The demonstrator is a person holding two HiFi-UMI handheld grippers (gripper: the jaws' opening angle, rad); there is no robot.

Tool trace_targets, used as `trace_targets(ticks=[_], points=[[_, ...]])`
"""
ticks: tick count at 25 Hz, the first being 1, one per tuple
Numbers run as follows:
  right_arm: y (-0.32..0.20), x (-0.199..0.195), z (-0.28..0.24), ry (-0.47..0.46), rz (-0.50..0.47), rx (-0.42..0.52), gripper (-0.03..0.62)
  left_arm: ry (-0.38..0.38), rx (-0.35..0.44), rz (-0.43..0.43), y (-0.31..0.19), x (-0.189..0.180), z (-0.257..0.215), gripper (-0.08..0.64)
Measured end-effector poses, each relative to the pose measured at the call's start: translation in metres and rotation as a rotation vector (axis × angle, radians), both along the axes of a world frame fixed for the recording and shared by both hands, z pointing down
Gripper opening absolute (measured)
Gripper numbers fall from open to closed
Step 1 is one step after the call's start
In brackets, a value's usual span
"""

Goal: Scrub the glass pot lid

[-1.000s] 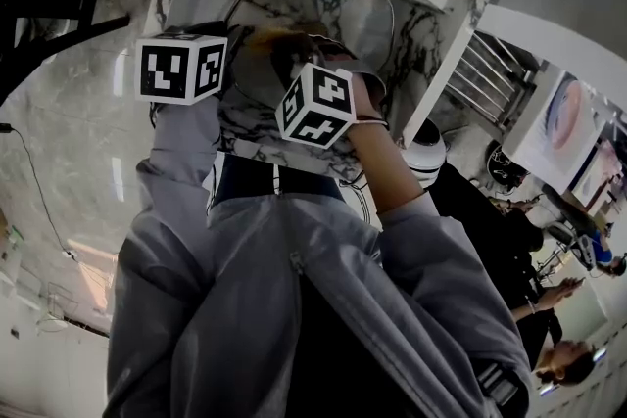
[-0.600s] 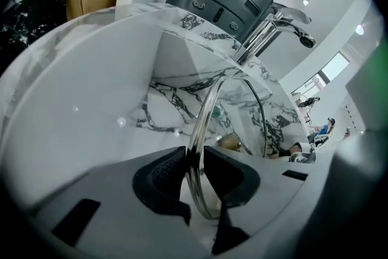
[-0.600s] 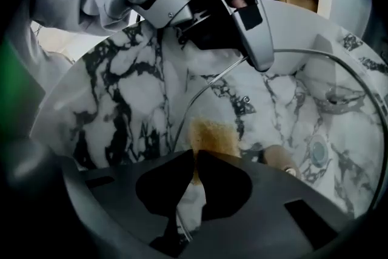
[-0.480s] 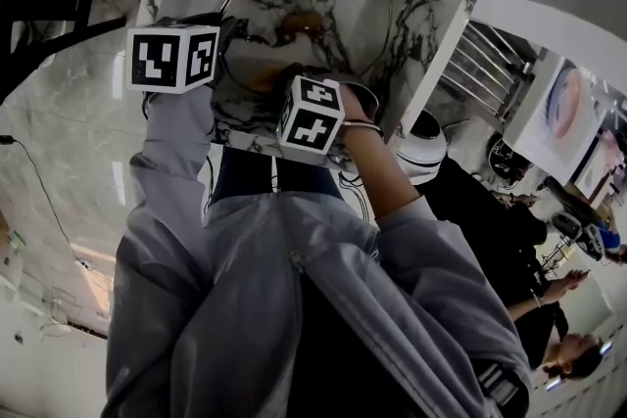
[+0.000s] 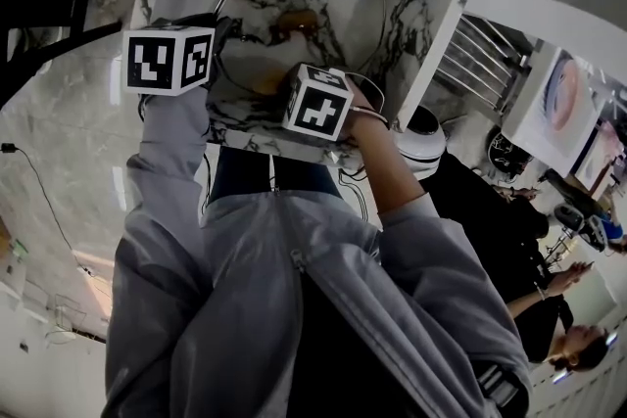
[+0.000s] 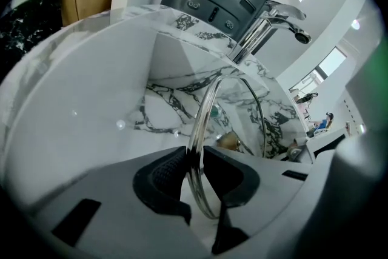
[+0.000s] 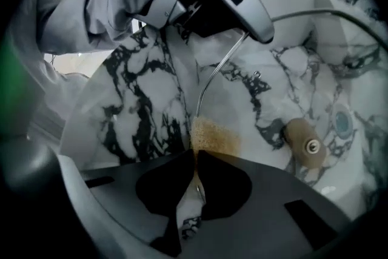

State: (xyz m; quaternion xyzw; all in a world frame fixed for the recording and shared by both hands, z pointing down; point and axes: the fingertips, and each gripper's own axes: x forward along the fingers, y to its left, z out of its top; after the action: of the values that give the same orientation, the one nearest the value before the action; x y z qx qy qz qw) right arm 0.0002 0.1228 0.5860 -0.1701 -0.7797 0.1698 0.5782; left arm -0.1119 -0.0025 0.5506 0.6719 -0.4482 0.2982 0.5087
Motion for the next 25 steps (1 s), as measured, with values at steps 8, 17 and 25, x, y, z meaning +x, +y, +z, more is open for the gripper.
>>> trace_targets(ticks=[8, 17, 25], points=[[-0.109, -0.012, -0.089, -0.217, 0.260, 0.466, 0.041, -0.017, 0.035, 0.020, -0.002, 0.002, -0.007, 0.092], [-0.207, -0.012, -0.099, -0.252, 0.303, 0.903, 0.041, -0.015, 0.046, 0.038, -0.004, 0.001, -0.007, 0.091], [-0.201, -0.009, -0.052, -0.178, 0.177, 0.878, 0.041, -0.021, 0.055, 0.038, -0.004, 0.002, -0.005, 0.091]])
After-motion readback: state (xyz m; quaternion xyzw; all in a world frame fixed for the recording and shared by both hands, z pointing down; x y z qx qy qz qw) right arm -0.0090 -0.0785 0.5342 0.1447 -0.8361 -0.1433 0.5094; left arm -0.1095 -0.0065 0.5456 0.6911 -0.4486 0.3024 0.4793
